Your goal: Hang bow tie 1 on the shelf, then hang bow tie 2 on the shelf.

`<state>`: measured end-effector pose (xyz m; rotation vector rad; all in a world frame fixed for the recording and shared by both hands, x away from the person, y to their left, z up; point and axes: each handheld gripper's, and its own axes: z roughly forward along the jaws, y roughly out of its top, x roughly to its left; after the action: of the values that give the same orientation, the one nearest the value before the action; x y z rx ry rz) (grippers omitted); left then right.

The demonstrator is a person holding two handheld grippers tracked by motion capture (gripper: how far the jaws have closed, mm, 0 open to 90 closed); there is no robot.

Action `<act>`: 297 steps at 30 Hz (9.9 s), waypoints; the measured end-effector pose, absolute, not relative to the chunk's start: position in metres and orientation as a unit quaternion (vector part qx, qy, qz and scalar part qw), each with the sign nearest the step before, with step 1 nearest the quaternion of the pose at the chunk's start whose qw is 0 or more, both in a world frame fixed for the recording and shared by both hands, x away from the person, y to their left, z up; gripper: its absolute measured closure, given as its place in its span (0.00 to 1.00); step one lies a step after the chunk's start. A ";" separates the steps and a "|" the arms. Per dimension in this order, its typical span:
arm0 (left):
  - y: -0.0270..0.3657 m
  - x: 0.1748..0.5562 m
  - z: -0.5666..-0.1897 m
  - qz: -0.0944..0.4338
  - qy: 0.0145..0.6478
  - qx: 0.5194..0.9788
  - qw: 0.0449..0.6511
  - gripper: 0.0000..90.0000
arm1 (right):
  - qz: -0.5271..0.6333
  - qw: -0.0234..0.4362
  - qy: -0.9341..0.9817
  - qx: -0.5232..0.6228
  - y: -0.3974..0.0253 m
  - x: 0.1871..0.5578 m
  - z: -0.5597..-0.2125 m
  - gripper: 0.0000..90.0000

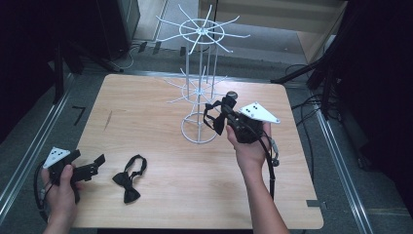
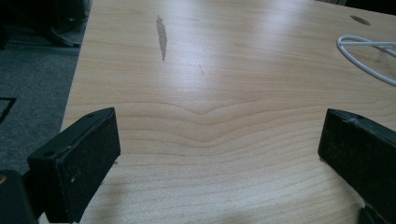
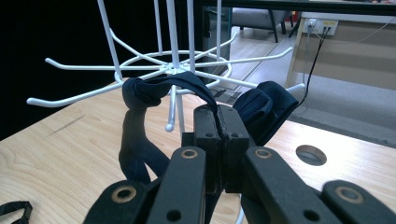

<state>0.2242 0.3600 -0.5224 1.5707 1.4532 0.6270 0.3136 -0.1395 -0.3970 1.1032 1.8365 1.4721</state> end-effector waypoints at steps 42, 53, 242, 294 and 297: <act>0.360 0.224 -0.522 0.253 0.585 0.632 0.441 0.00 | 0.547 0.180 0.683 0.450 -0.152 0.315 -0.452 0.51; 0.359 0.224 -0.522 0.252 0.585 0.632 0.441 0.00 | 0.551 0.180 0.692 0.429 -0.143 0.291 -0.458 0.48; 0.359 0.225 -0.522 0.252 0.584 0.634 0.440 0.00 | 0.453 0.084 0.808 0.367 0.071 0.269 -0.538 0.71; 0.359 0.225 -0.522 0.253 0.584 0.634 0.440 0.00 | 0.522 0.174 0.768 0.328 0.023 0.258 -0.485 1.00; 0.359 0.225 -0.522 0.253 0.584 0.634 0.439 0.00 | 0.524 0.178 0.765 0.329 0.019 0.258 -0.482 1.00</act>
<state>0.2250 0.3592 -0.5223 1.5747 1.4511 0.6279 0.2579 0.0186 -0.4823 0.9294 2.1639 1.4825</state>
